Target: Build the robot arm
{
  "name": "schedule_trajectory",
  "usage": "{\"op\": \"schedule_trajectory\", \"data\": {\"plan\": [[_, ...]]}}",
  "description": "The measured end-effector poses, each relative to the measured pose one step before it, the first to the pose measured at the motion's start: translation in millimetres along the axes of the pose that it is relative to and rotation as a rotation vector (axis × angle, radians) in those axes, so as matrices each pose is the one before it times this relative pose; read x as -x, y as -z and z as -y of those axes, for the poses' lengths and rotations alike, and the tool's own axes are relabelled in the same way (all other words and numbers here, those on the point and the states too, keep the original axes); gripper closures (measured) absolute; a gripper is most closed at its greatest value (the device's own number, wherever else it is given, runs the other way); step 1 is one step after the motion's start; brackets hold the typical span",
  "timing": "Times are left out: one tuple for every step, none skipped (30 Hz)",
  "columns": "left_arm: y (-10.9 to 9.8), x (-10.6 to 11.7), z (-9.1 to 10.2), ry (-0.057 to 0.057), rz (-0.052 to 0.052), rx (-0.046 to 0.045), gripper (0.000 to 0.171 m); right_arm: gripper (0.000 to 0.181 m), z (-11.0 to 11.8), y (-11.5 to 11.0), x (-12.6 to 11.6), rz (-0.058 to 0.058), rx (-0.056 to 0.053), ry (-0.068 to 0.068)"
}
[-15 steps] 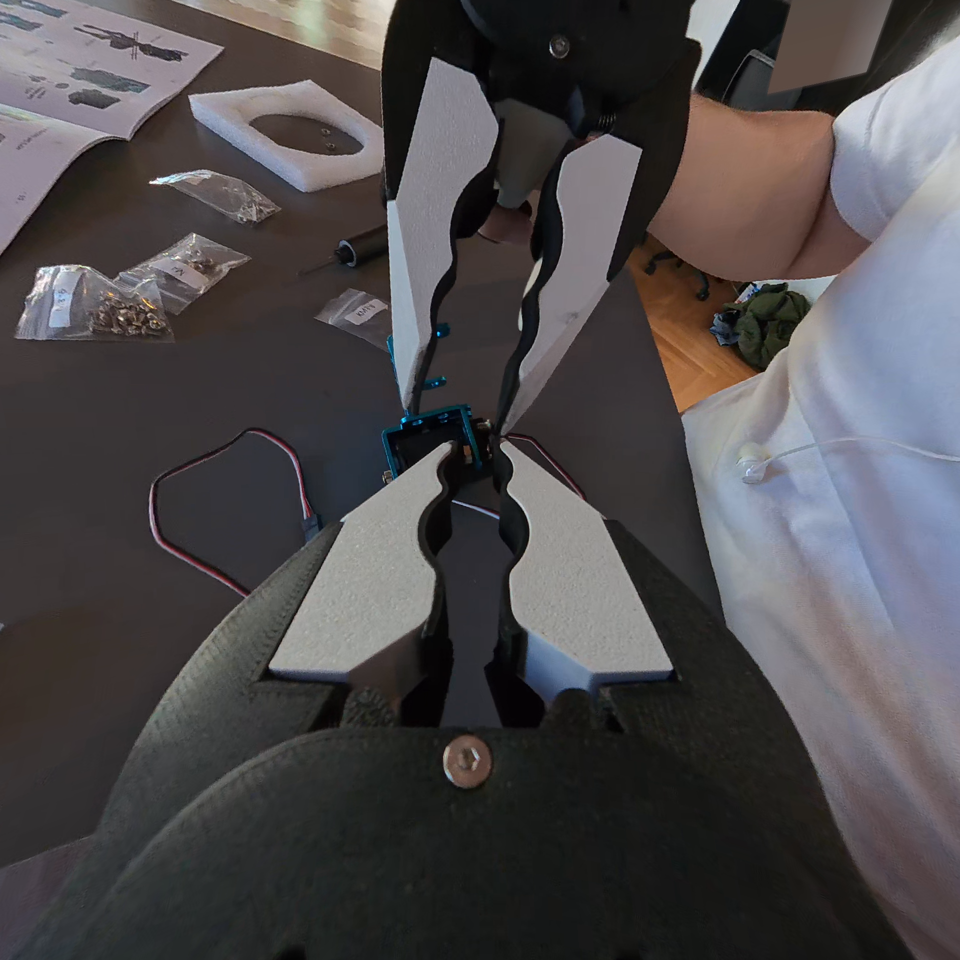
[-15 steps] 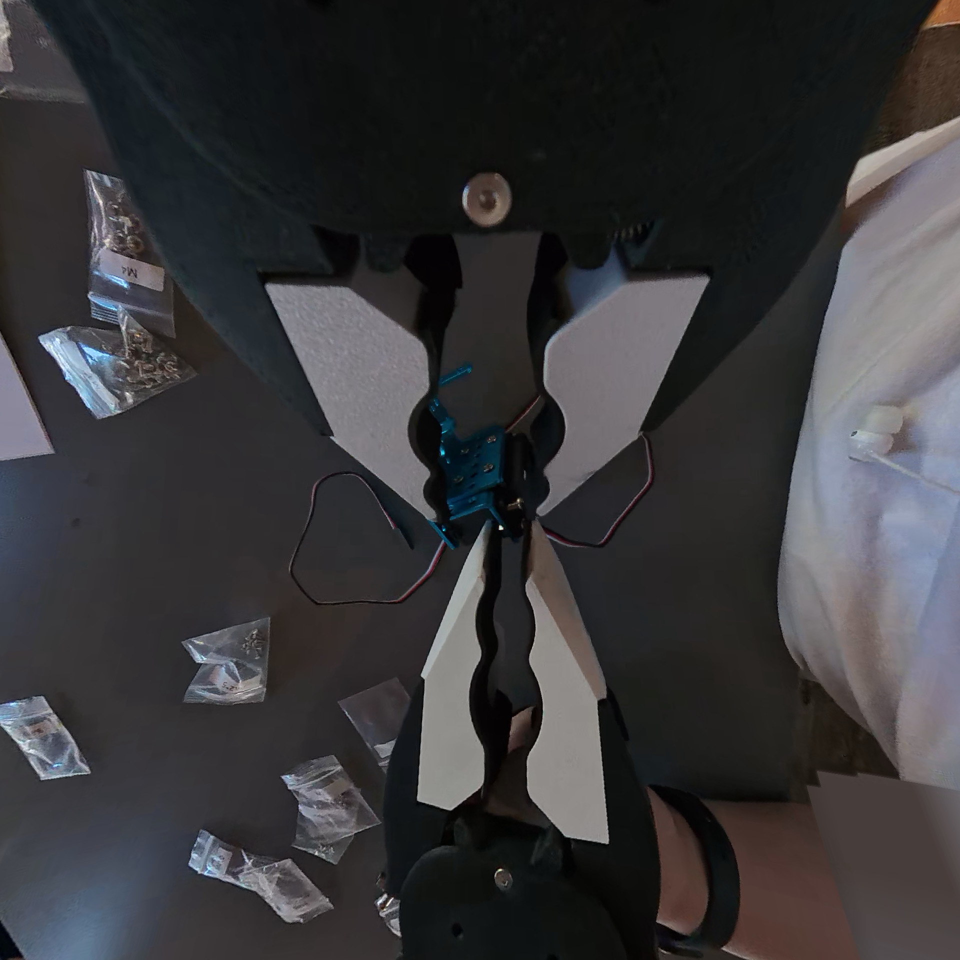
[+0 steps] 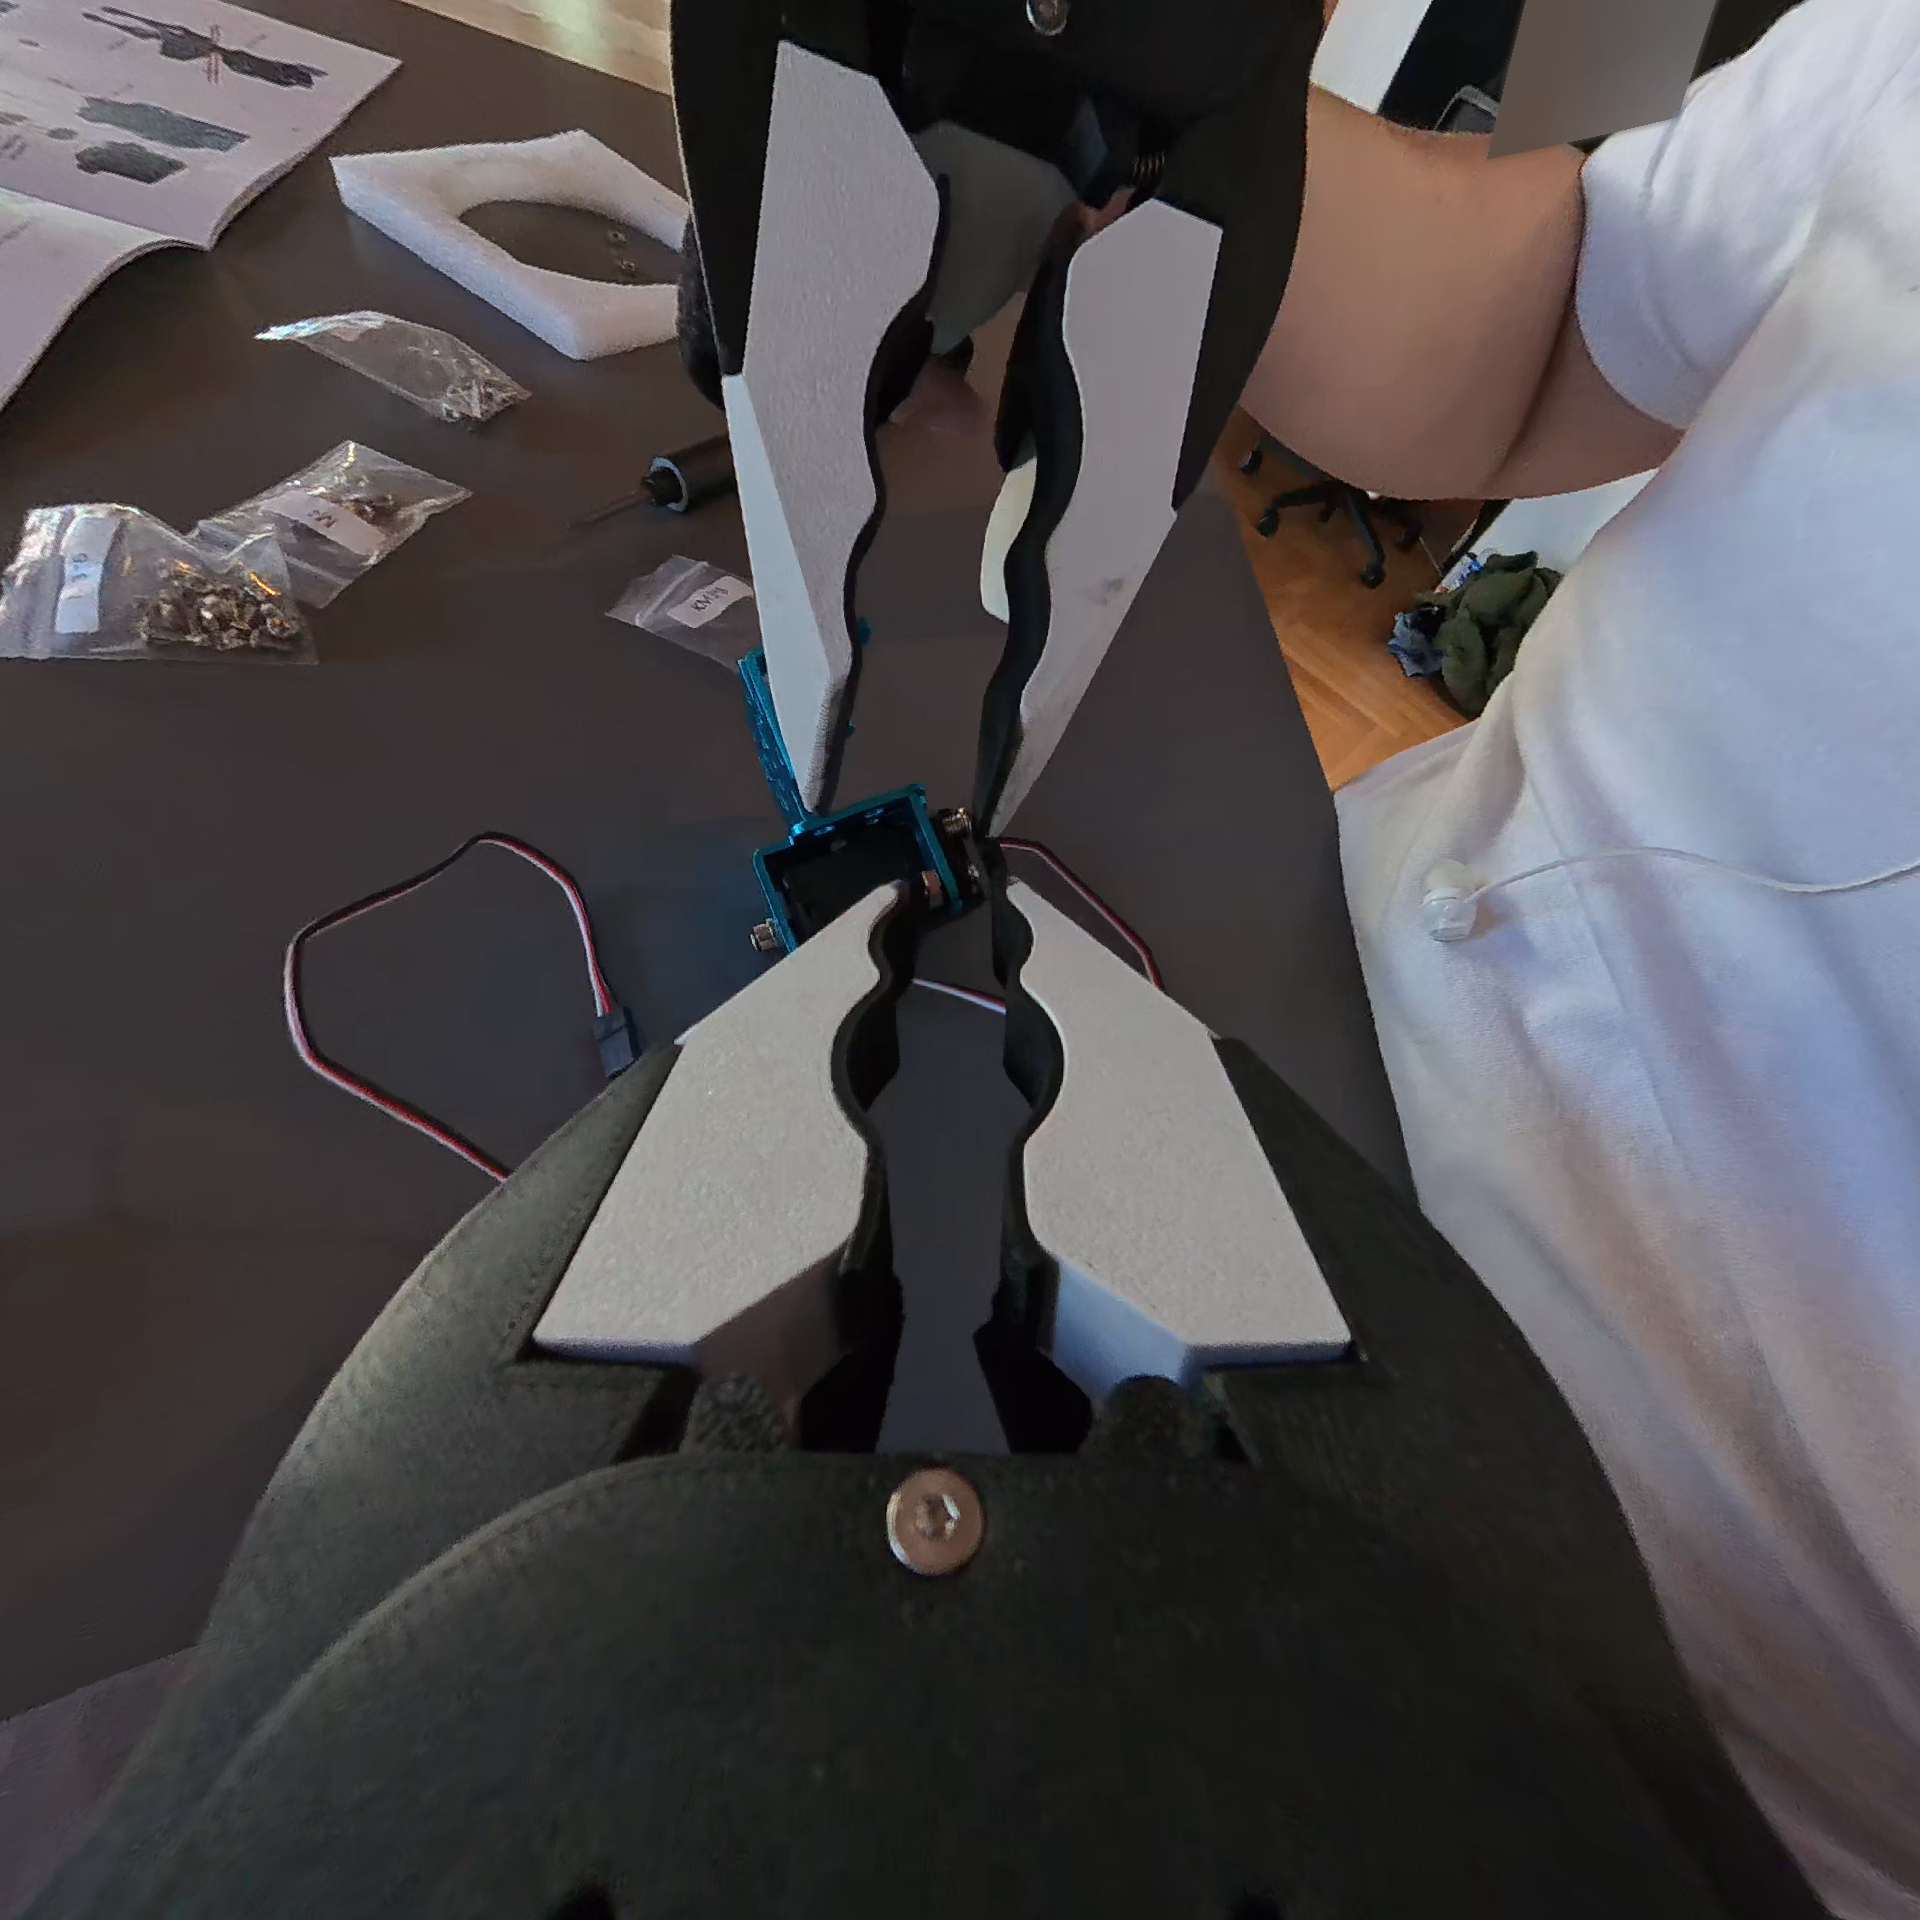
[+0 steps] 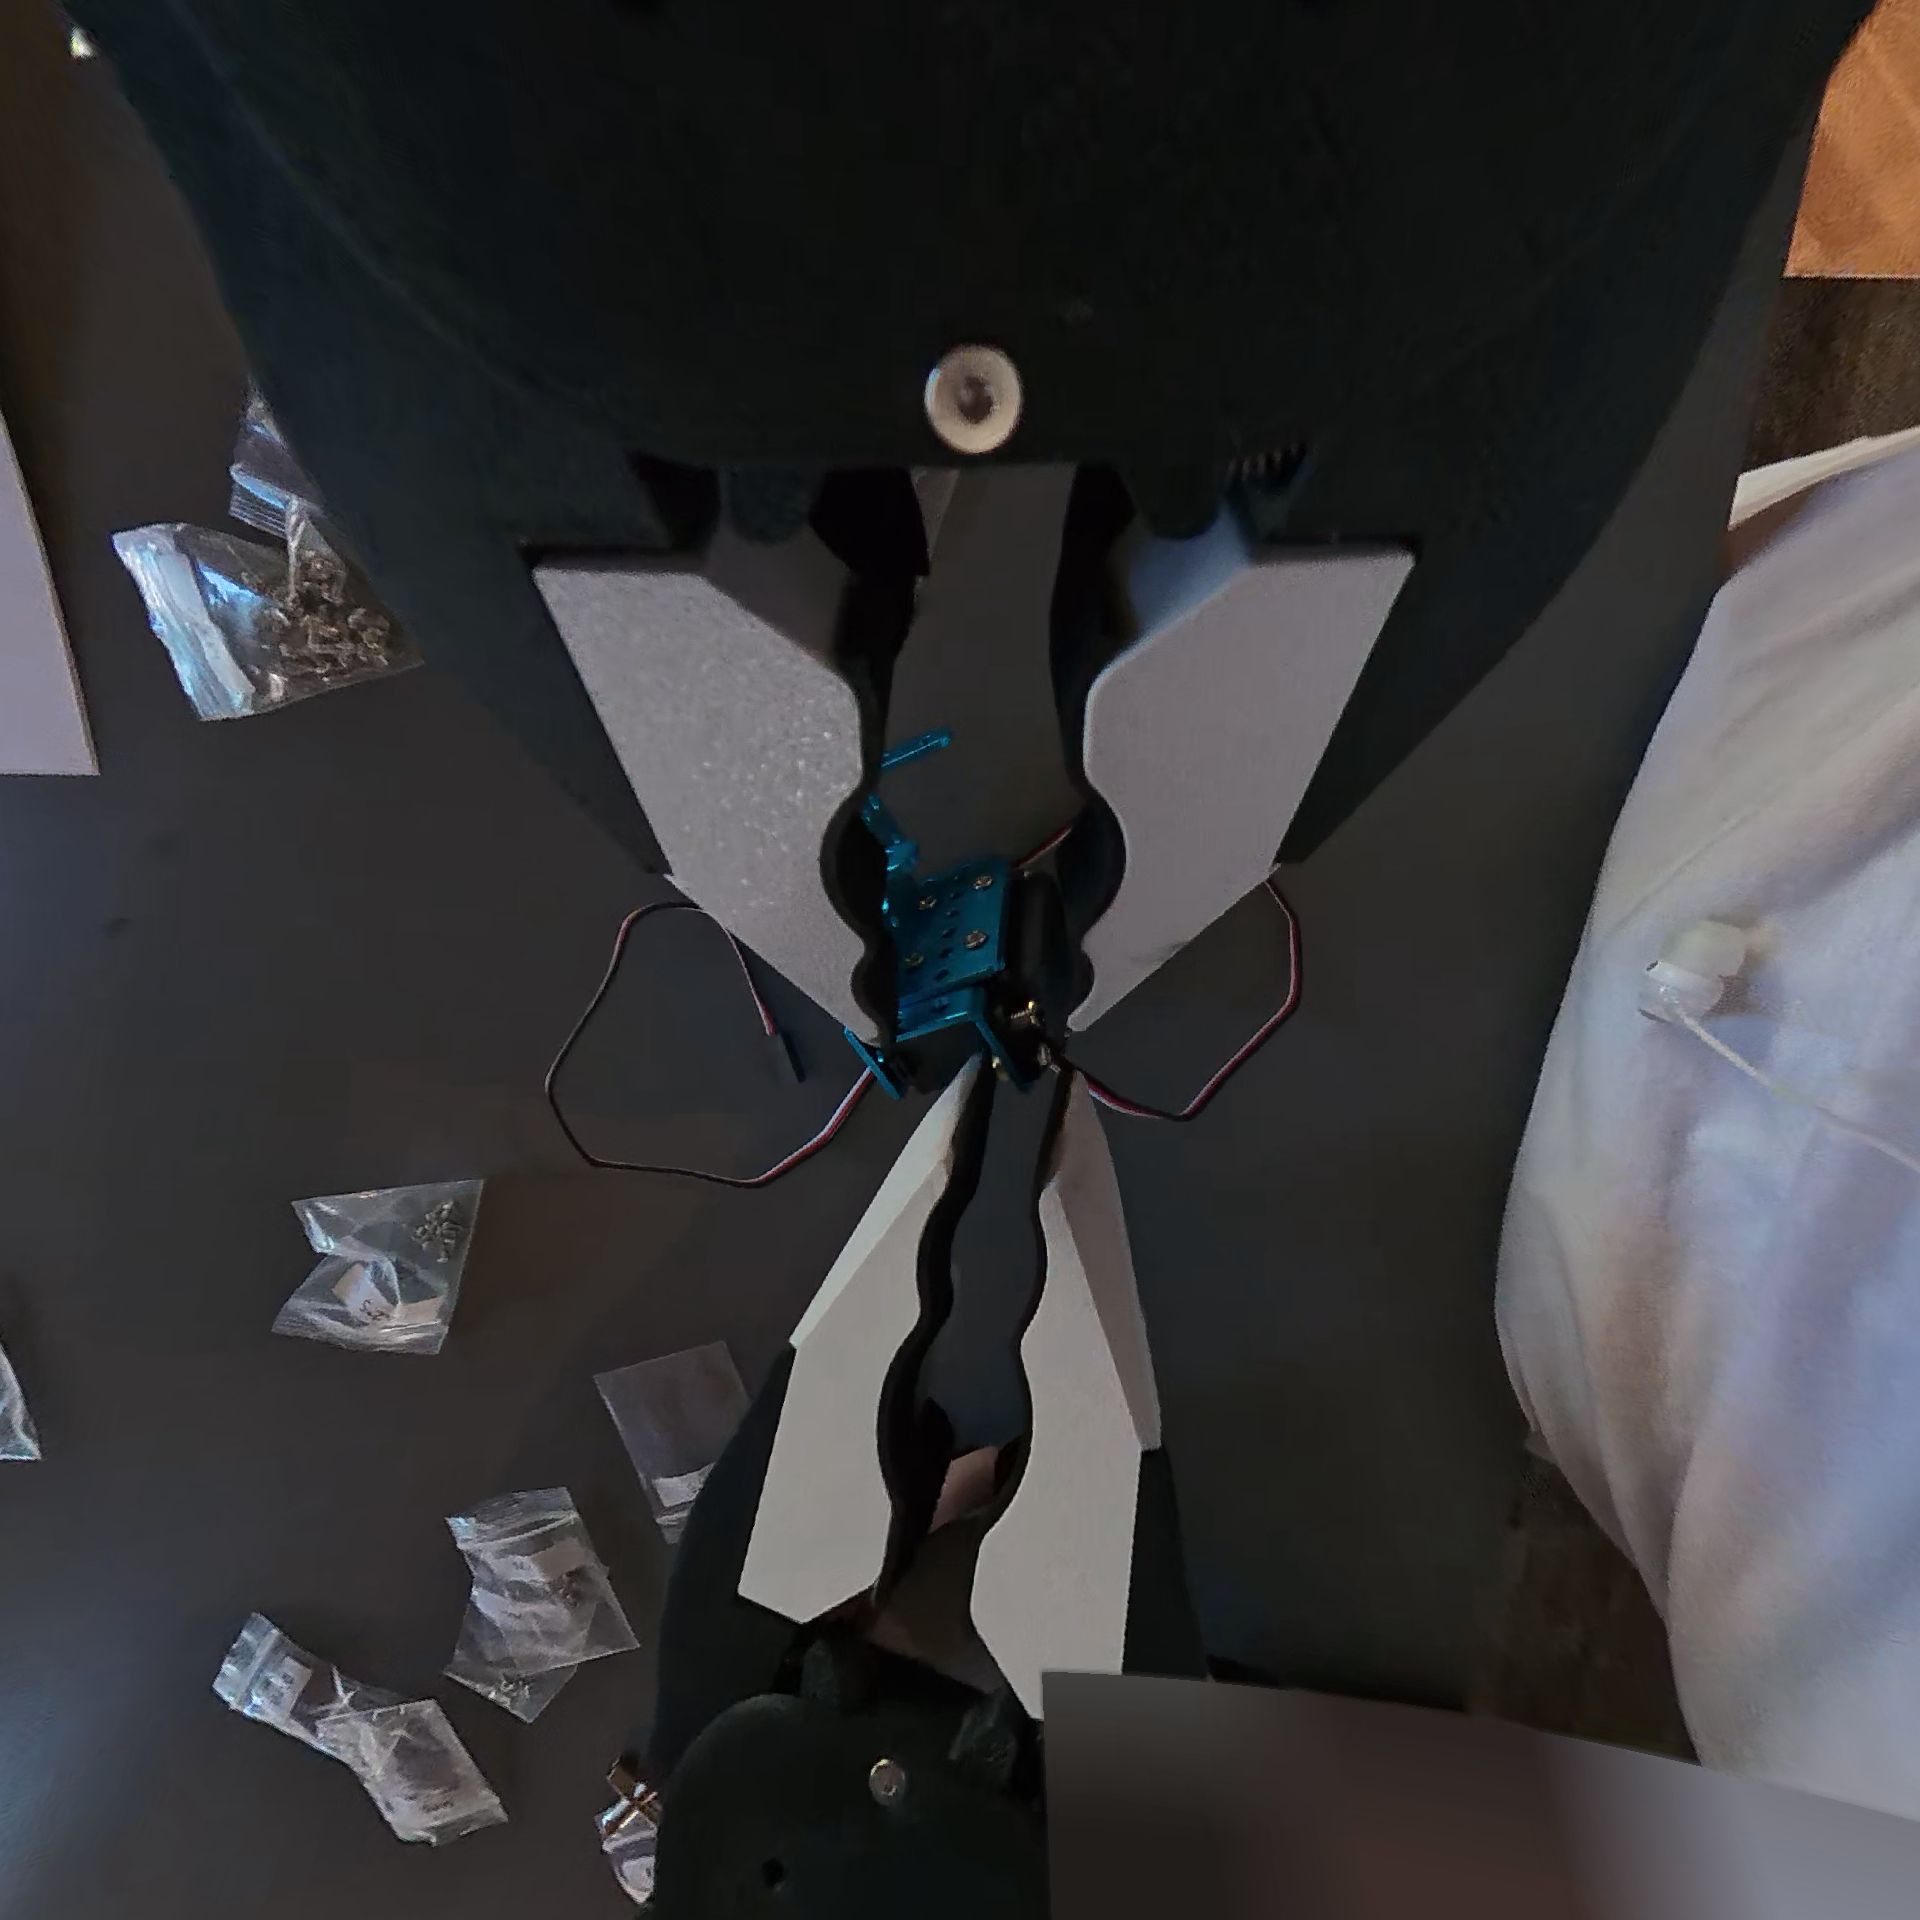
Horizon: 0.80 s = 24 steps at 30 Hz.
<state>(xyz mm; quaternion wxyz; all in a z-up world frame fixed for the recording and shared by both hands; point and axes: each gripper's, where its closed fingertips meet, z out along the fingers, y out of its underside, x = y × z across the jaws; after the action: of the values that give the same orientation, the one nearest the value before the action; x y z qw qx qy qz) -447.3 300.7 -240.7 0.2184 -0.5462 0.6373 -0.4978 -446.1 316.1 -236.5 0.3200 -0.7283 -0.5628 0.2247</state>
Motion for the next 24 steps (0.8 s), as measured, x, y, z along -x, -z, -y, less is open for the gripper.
{"op": "schedule_trajectory", "data": {"plan": [[0.2,0.19,-0.49,0.0,0.002,0.00346,0.158,0.153,0.26,0.08,0.26,0.008,-0.0015,-0.0046],[0.11,-0.46,-0.21,-0.002,-0.0004,0.0021,0.157,0.153,0.4,0.09,0.32,0.0084,-0.0016,-0.0087],[0.16,0.04,-0.14,-0.0027,0.003,0.00219,0.157,0.154,0.35,-0.06,0.15,0.0072,-0.0004,-0.0106],[0.35,0.43,-0.04,-0.0019,0.0053,0.00189,0.157,0.153,0.37,-0.13,-0.42,0.0041,-0.0014,-0.009],[0.68,0.74,-0.44,-0.0008,0.006,0.00494,0.157,0.154,0.22,-0.13,-0.35,0.0044,-0.0029,-0.0032],[1.29,2.06,-1.2,0.0,0.0126,0.01066,0.154,0.154,0.05,0.08,0.06,0.0036,-0.0017,0.0037],[2.32,4.28,-1.3,0.0006,0.024,0.00964,0.148,0.154,-0.3,0.08,-0.39,-0.0008,0.0011,0.0035],[2.93,5.13,-0.52,0.0046,0.0241,0.00137,0.143,0.154,-0.06,0.13,-0.56,-0.0014,0.0011,-0.0021],[3.34,3.89,1.62,0.0139,0.0102,-0.01407,0.142,0.154,-0.03,0.06,-0.17,0.0015,-0.0003,-0.0054],[3.17,1.61,3.36,0.0243,-0.0104,-0.026,0.141,0.153,0.19,0.04,-0.32,-0.0004,-0.0011,-0.0038],[2.11,0.79,3.66,0.0333,-0.0203,-0.02813,0.139,0.153,0.29,-0.23,0.17,0.0022,-0.0028,-0.0012],[0.44,0.9,2.15,0.0391,-0.0263,-0.02016,0.134,0.153,0.25,-0.02,-0.13,-0.0003,-0.0013,0.0013],[-1.51,-0.16,-0.27,0.0412,-0.0339,-0.00282,0.126,0.154,0.14,-0.1,-0.02,0.0003,-0.0007,0.0027],[-2.58,0.03,-1.81,0.0298,-0.0253,0.00919,0.122,0.154,0.12,-0.1,0.03,0.001,-0.0004,0.002],[-3.38,0.69,-2.39,0.004,-0.0076,0.0103,0.121,0.153,0.06,0.0,0.12,0.0025,-0.0008,0.0015],[-3.81,1.44,-2.58,-0.0136,0.0091,0.01404,0.12,0.153,-0.04,0.08,0.35,0.0044,-0.0004,0.0003],[-3.87,1.6,-2.75,-0.0177,0.0162,0.01979,0.117,0.154,-0.2,0.12,0.42,0.0056,0.0014,0.0008],[-3.68,0.69,-2.58,-0.015,0.0107,0.0204,0.114,0.155,-0.48,-0.38,1.74,0.0124,0.0019,0.0036],[-3.47,-0.79,-2.38,-0.0089,-0.0013,0.01923,0.115,0.155,0.4,-0.6,0.72,0.0043,-0.0035,0.0048],[-2.99,-2.05,-1.54,-0.0074,-0.0076,0.01293,0.12,0.156,0.6,-0.77,0.51,0.0034,-0.0039,0.0008],[-2.39,-1.94,-0.4,-0.0089,-0.0023,0.00539,0.123,0.156,0.28,-0.52,0.14,0.0021,-0.0008,-0.0007],[-1.34,0.58,-0.33,-0.0153,0.0168,0.00441,0.122,0.156,0.05,0.23,-0.66,-0.0036,0.0002,0.002],[-0.76,0.53,-0.26,-0.019,0.0174,0.00224,0.122,0.156,-0.13,0.4,-0.95,-0.0056,0.0005,0.0028],[-0.68,0.54,-0.35,-0.0167,0.017,0.00329,0.122,0.155,-0.48,0.35,-1.04,-0.0069,0.0002,0.0036]]}}
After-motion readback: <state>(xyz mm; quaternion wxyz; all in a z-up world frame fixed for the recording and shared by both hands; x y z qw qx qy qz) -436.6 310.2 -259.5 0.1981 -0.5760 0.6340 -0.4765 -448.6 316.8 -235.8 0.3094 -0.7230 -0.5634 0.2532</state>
